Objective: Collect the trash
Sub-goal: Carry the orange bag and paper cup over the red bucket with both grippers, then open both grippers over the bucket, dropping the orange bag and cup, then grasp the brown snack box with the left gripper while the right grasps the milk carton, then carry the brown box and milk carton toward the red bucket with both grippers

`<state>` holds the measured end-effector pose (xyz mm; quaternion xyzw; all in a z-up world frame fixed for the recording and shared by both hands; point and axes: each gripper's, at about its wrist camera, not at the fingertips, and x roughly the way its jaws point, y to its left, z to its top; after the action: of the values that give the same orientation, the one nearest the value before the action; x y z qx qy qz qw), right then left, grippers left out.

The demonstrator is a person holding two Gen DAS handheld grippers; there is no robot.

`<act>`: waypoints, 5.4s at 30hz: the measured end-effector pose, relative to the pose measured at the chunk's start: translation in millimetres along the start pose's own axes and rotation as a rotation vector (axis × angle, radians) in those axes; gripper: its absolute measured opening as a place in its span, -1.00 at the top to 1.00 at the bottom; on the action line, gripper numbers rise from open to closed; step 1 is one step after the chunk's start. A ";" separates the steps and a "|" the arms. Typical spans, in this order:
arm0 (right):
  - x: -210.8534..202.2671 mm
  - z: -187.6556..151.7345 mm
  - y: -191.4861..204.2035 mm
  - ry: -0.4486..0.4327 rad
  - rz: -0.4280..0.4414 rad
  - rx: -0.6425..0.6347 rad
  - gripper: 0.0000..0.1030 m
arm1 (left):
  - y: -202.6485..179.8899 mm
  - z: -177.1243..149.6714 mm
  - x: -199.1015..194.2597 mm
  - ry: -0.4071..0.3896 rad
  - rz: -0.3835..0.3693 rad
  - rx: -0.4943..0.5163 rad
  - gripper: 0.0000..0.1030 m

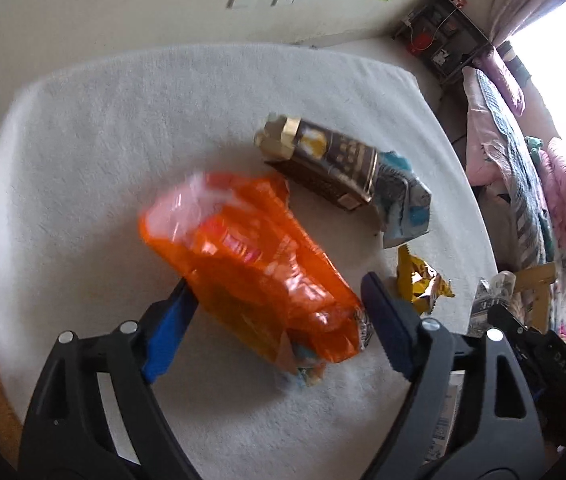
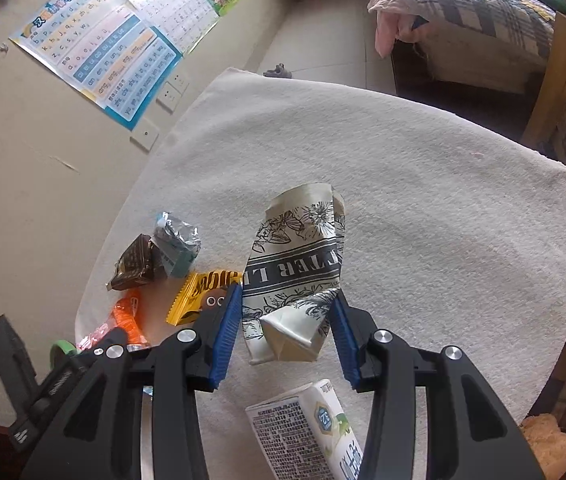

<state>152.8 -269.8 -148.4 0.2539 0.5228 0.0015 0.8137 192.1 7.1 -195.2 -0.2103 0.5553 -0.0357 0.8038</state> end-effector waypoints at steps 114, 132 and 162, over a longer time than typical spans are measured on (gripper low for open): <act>-20.6 -74.2 97.0 0.026 -0.233 -0.576 -0.30 | 181.7 -26.5 -187.0 -0.444 0.319 0.071 -0.66; -6.6 -76.4 34.7 0.219 -0.011 -0.351 0.29 | -26.4 26.8 -38.9 -0.156 0.055 0.847 -0.74; 11.6 -69.2 27.9 0.288 0.036 -0.253 0.12 | -26.3 18.8 -14.6 0.033 0.093 0.705 -0.41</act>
<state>106.4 -213.9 -169.2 0.1562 0.6251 0.1180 0.7556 208.2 -7.0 -166.9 0.1061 0.5306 -0.1918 0.8188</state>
